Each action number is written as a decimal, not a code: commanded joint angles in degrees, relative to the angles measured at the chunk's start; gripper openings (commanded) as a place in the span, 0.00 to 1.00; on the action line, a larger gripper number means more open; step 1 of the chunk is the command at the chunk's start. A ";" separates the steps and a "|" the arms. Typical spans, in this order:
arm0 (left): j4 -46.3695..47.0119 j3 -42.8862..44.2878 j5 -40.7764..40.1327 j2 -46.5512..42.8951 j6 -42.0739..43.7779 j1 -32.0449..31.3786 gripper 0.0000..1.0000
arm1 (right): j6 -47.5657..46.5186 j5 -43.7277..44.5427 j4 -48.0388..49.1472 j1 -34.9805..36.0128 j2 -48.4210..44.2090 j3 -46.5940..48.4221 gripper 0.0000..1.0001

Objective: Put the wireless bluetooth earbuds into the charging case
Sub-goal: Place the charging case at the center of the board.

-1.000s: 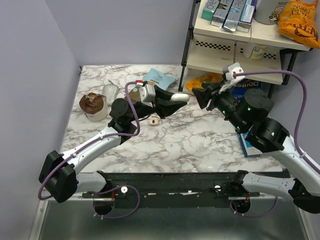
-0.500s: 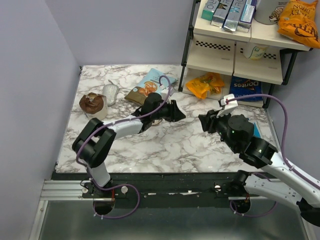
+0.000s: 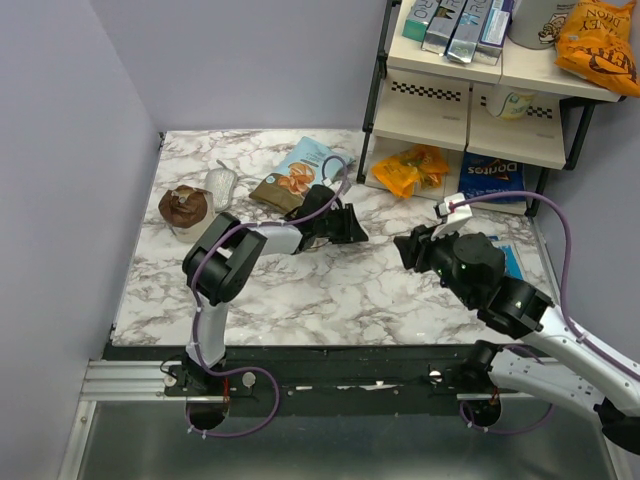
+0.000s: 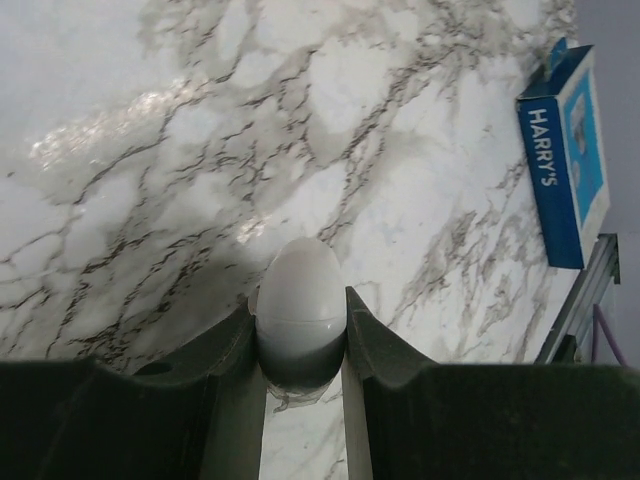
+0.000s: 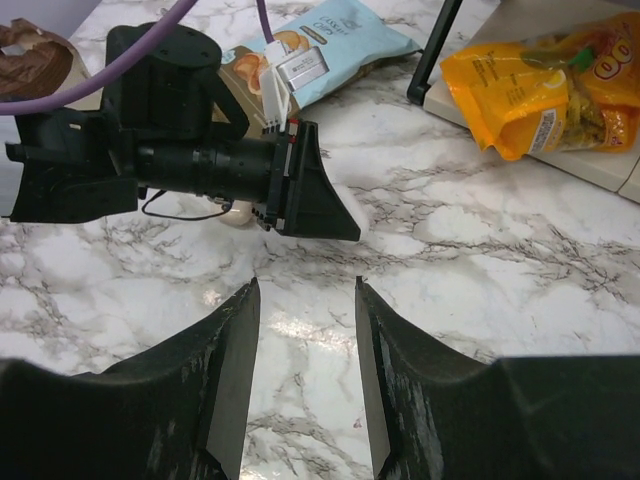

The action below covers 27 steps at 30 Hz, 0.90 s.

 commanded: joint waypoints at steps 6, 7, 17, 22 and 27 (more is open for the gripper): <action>-7.25 2.51 -3.47 3.12 1.52 0.87 0.27 | -0.24 -0.43 0.02 -0.03 0.92 -0.31 0.51; -8.12 2.68 -3.90 3.39 1.70 0.87 0.32 | -0.24 -0.17 0.02 -0.12 0.92 -0.40 0.51; -12.43 0.41 -5.58 -0.47 4.42 2.63 0.54 | -0.50 0.27 0.02 -0.03 -0.14 -1.19 0.51; -15.50 -2.14 -5.66 -5.65 6.27 4.39 0.56 | -0.15 0.18 0.02 -0.12 -0.23 -1.19 0.51; -18.41 -3.64 -6.89 -11.54 9.08 6.58 0.57 | 0.38 -0.43 0.11 -0.03 -0.14 -1.28 0.51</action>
